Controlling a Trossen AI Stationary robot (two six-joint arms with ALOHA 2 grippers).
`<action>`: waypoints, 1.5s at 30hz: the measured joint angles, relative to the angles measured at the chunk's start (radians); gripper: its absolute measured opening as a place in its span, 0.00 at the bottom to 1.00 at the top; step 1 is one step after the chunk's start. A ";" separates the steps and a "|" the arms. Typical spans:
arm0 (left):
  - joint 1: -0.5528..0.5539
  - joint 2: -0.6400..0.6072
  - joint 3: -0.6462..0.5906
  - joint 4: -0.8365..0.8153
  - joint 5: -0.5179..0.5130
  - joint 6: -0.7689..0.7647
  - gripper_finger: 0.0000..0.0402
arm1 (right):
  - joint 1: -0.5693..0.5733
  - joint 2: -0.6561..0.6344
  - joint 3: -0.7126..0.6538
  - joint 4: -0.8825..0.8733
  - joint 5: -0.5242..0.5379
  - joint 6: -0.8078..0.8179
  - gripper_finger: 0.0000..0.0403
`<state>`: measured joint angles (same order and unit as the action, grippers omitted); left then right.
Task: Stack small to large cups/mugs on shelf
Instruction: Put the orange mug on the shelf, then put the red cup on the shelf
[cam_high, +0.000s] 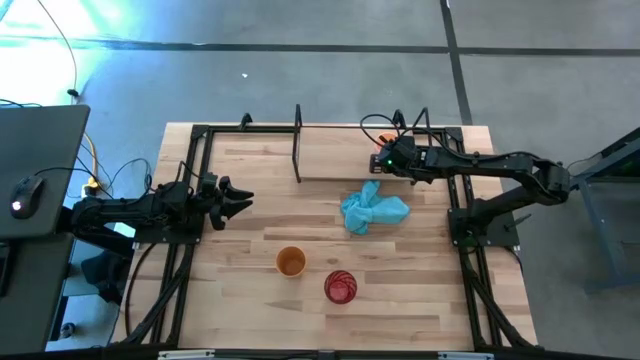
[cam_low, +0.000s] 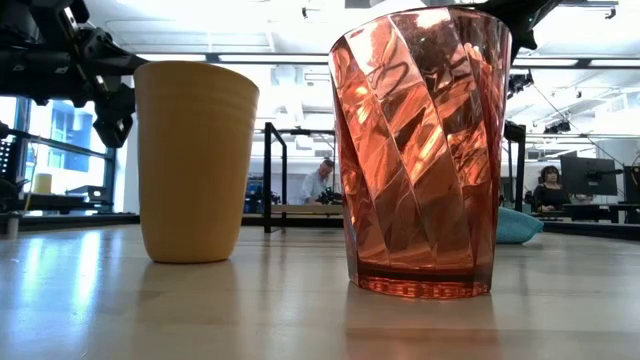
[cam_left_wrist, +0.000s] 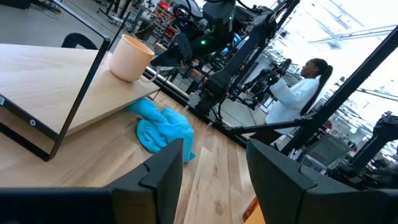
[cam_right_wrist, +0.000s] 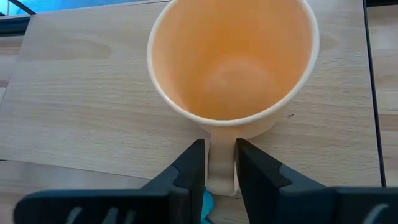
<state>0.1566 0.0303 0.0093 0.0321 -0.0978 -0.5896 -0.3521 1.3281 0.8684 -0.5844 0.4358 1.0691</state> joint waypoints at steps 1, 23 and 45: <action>0.000 0.000 0.000 0.000 0.000 0.000 0.41 | 0.001 0.000 0.000 0.002 0.000 0.000 0.19; 0.000 0.000 0.000 0.000 0.000 0.000 0.41 | 0.001 0.000 0.000 -0.017 0.008 -0.005 0.20; 0.000 0.000 0.000 0.000 0.000 0.000 0.41 | 0.006 0.000 0.000 -0.014 0.008 -0.012 0.35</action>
<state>0.1566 0.0303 0.0097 0.0322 -0.0978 -0.5897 -0.3458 1.3285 0.8684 -0.5987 0.4435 1.0573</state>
